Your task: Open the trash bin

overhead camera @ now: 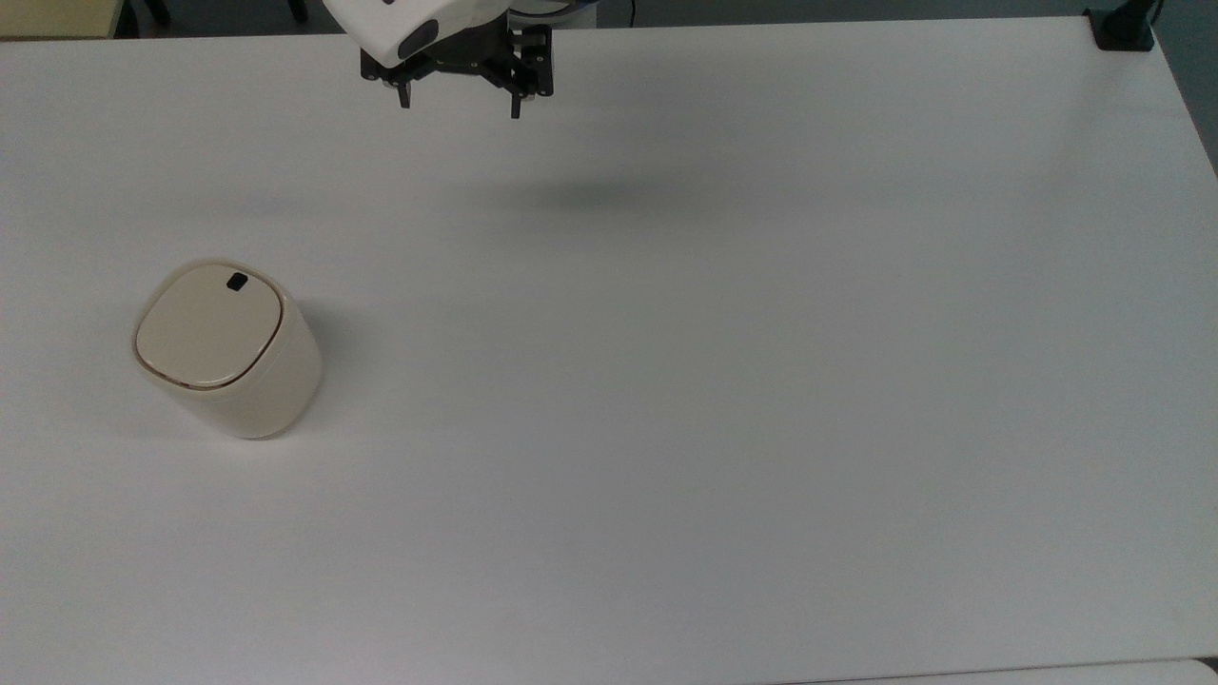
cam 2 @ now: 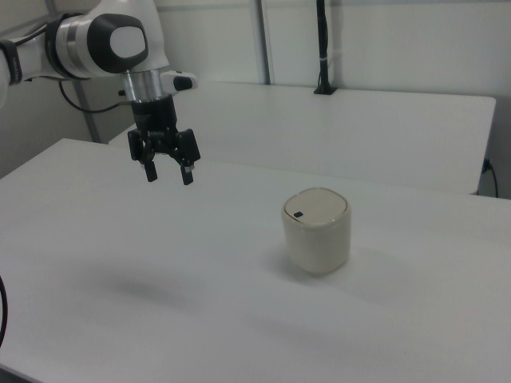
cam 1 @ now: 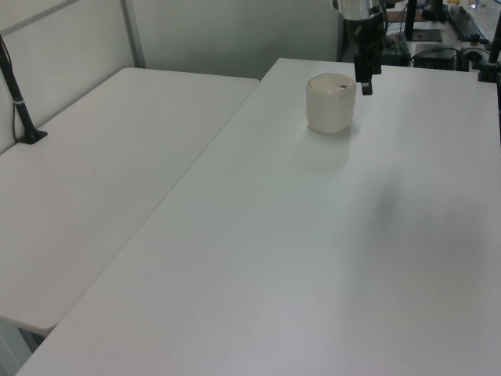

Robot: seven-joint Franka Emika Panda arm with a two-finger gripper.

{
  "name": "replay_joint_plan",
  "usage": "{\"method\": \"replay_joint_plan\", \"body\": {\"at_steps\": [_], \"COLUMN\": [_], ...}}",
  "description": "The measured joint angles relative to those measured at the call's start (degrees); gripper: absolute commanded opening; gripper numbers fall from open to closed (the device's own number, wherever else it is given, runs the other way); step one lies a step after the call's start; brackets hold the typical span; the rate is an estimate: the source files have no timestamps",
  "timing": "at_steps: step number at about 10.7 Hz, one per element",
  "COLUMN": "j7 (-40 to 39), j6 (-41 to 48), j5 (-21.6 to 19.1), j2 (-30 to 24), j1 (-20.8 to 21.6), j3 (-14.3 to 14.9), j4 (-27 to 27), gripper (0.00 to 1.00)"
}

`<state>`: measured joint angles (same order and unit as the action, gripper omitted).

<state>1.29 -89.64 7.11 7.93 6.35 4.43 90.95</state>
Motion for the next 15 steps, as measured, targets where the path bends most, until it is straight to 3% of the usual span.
{"method": "replay_joint_plan", "body": {"at_steps": [12,15], "j7": [0.00,0.00], "j6": [0.00,0.29], "j5": [0.00,0.00], "j2": [-0.05,0.00], "j1": [-0.02,1.04], "j3": [0.00,-0.10], "j4": [-0.10,2.39], "gripper": [1.00,1.00]}}
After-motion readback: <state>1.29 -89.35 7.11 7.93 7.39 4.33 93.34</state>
